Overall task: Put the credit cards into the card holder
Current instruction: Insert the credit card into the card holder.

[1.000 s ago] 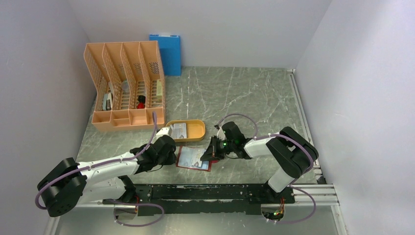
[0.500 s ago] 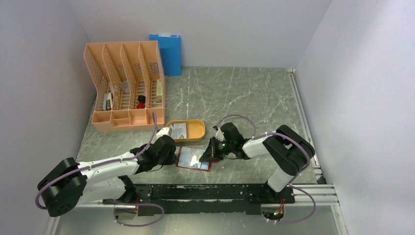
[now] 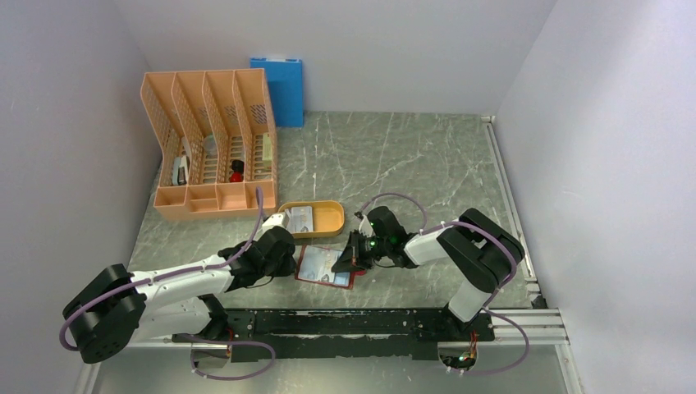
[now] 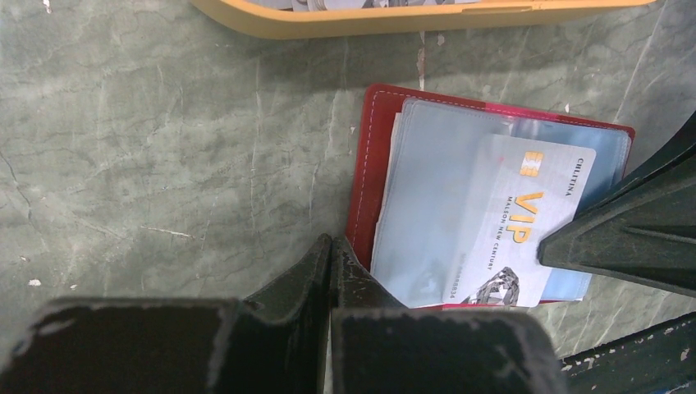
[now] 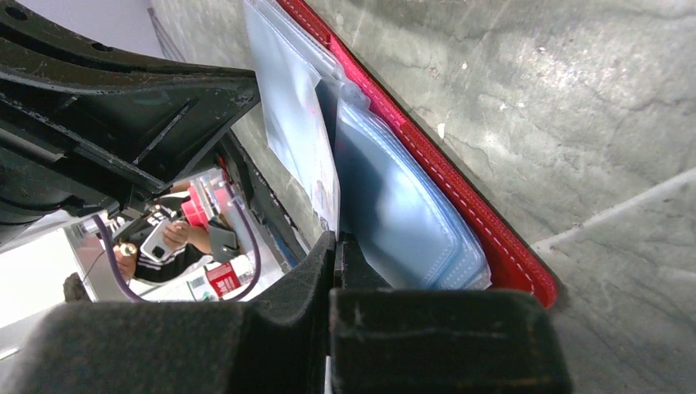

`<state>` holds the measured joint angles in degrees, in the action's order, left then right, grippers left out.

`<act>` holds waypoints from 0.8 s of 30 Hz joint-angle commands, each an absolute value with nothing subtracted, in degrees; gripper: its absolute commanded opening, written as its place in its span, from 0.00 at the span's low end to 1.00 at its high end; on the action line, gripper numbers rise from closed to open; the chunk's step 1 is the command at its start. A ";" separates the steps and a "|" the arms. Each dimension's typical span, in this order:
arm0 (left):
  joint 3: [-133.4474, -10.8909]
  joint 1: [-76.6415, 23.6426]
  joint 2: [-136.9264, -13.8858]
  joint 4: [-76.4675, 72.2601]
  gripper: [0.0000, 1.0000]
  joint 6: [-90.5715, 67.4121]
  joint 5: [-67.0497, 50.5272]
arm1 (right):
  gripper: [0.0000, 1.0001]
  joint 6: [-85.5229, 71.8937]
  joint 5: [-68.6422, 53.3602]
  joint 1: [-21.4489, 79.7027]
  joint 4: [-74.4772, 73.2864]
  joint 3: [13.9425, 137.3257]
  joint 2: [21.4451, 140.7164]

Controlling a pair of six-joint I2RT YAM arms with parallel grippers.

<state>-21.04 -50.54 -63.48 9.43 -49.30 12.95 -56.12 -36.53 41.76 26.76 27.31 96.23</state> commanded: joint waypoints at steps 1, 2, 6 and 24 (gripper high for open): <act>-19.23 -50.49 -64.67 12.39 0.06 -48.61 10.45 | 0.00 -55.94 -32.98 42.05 27.20 26.97 96.22; -19.12 -50.53 -64.49 12.39 0.06 -48.65 10.46 | 0.00 -55.83 -32.89 41.94 27.21 26.98 96.25; -19.18 -50.50 -64.48 12.33 0.06 -48.57 10.46 | 0.00 -55.81 -33.22 41.82 28.19 27.48 97.42; -18.94 -50.48 -65.64 11.33 0.06 -48.59 9.74 | 0.00 -57.00 -33.98 42.00 32.06 27.82 100.29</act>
<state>-21.04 -50.52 -63.77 8.88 -49.28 12.73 -57.01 -35.57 41.74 30.85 27.55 98.67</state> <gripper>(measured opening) 0.063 0.009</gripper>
